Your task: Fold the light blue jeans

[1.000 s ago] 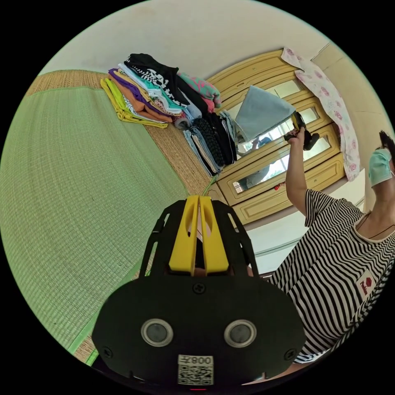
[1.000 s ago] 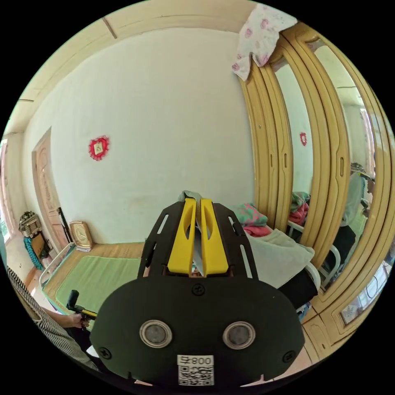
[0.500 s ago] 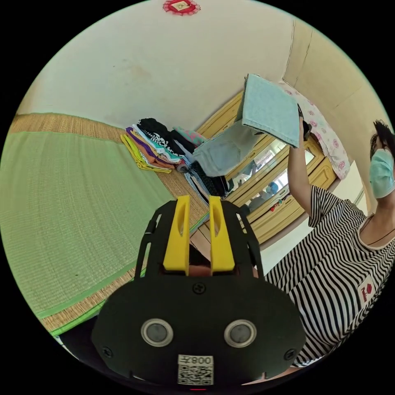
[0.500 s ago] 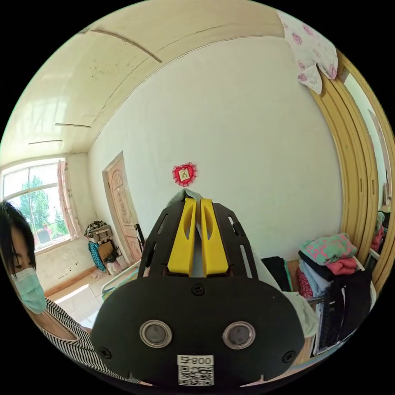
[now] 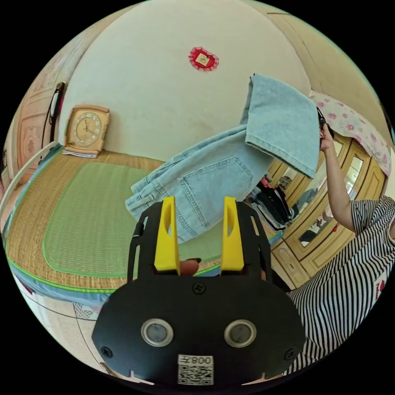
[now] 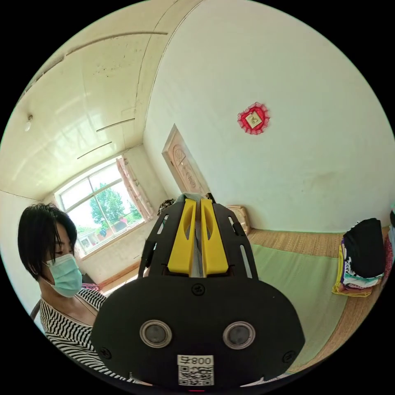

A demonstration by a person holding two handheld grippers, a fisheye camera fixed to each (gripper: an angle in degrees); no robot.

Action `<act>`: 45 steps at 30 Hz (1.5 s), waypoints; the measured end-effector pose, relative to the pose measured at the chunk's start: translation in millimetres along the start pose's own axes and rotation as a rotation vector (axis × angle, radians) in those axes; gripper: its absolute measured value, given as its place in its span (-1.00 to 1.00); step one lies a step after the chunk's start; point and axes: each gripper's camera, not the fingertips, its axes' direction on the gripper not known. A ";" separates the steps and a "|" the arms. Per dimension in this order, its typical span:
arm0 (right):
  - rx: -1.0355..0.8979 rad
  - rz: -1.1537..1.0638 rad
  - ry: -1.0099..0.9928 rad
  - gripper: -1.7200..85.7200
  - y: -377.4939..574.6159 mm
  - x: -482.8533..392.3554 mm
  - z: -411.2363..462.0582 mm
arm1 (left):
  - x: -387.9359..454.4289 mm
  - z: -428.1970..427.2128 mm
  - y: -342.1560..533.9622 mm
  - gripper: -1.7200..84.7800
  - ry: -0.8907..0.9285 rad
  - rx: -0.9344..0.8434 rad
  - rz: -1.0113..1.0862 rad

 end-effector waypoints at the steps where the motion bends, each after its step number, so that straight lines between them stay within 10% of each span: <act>1: -0.033 -0.006 -0.042 -0.95 7.8 -0.5 16.7 | -3.7 -8.9 -0.8 -0.59 -0.053 0.009 0.001; 18: -0.240 -0.055 -0.080 -0.95 38.9 65.9 110.4 | 35.5 33.1 19.8 -0.77 0.179 -0.229 -0.053; 30: -0.046 -0.079 0.025 -0.95 -6.6 178.1 40.9 | 22.6 -71.4 -89.9 -0.91 -0.093 -0.017 0.012; 36: -0.041 0.182 0.238 -0.94 69.0 335.4 -24.5 | 58.4 -100.1 -140.2 -0.93 -0.283 -0.067 0.248; 45: -0.475 0.892 0.538 -0.95 347.3 620.0 -62.1 | 39.6 72.0 -61.4 -0.91 -0.233 -0.713 0.160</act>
